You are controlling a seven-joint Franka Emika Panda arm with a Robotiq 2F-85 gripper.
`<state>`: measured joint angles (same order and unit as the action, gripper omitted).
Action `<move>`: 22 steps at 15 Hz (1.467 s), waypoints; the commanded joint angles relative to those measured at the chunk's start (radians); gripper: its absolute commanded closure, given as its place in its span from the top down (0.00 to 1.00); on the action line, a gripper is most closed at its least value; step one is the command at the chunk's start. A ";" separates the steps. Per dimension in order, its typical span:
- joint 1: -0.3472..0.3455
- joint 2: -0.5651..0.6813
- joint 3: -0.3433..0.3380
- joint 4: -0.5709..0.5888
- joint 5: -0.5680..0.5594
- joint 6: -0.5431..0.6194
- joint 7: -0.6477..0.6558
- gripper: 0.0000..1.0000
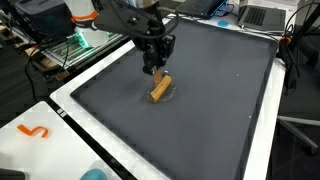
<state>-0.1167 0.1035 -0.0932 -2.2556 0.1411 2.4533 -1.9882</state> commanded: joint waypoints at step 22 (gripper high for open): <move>-0.030 0.142 0.044 0.095 0.081 0.046 -0.048 0.24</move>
<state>-0.1334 0.1563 -0.0719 -2.1887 0.1885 2.4580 -2.0009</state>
